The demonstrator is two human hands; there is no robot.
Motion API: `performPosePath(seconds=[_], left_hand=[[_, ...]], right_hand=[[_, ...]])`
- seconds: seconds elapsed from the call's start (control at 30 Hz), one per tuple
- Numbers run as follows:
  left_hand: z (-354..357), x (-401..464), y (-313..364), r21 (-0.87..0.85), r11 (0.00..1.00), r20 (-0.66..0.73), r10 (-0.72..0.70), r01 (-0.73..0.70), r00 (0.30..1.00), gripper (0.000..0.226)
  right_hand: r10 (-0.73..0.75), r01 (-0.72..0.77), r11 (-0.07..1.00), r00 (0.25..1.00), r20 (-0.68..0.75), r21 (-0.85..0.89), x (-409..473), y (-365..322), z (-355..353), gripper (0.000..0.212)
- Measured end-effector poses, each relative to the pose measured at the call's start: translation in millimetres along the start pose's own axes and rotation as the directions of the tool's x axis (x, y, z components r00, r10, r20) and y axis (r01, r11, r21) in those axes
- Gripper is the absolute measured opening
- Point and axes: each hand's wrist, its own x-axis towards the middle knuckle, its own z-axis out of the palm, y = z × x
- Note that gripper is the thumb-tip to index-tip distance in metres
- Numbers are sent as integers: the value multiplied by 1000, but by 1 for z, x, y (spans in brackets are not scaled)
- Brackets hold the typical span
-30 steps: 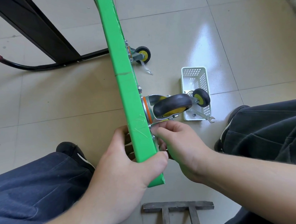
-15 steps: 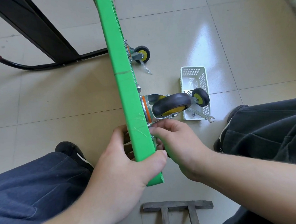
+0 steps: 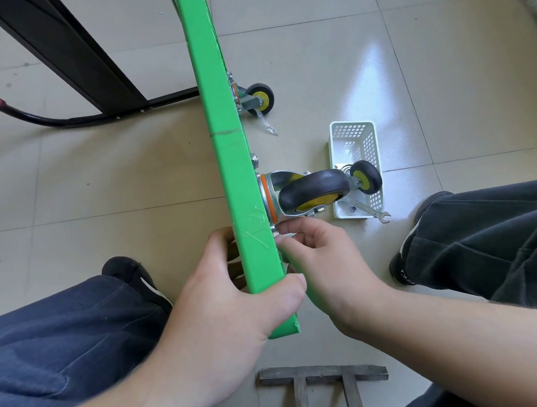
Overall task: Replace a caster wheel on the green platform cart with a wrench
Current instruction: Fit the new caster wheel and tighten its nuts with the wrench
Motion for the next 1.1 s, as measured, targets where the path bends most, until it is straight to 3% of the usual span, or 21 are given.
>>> performPosePath(seconds=[0.2, 0.4, 0.5, 0.7, 0.9, 1.1], left_hand=[[0, 0, -1, 8, 1000, -1, -2, 2, 1000, 49], [0, 1, -1, 19, 1000, -3, -2, 2, 1000, 50], [-1, 0, -1, 24, 1000, -4, 1, -1, 1000, 48], [-1, 0, 0, 9, 1000, 11, -4, 4, 1000, 46], [-2, 0, -1, 8, 1000, 9, -9, 9, 1000, 50], [-1, -1, 0, 22, 1000, -5, -15, 15, 1000, 48]], right_hand=[[2, -1, 999, 1000, 28, -41, 3, 0, -1, 16], [95, -95, 995, 995, 20, -6, 6, -3, 4, 42], [118, -120, 991, 993, 26, 64, 5, -2, 4, 36], [18, -20, 990, 1000, 14, 141, -1, 5, 5, 16], [4, -7, 998, 998, 60, 65, 3, 7, 5, 34], [68, -68, 998, 997, 30, -3, 6, -2, 3, 37]])
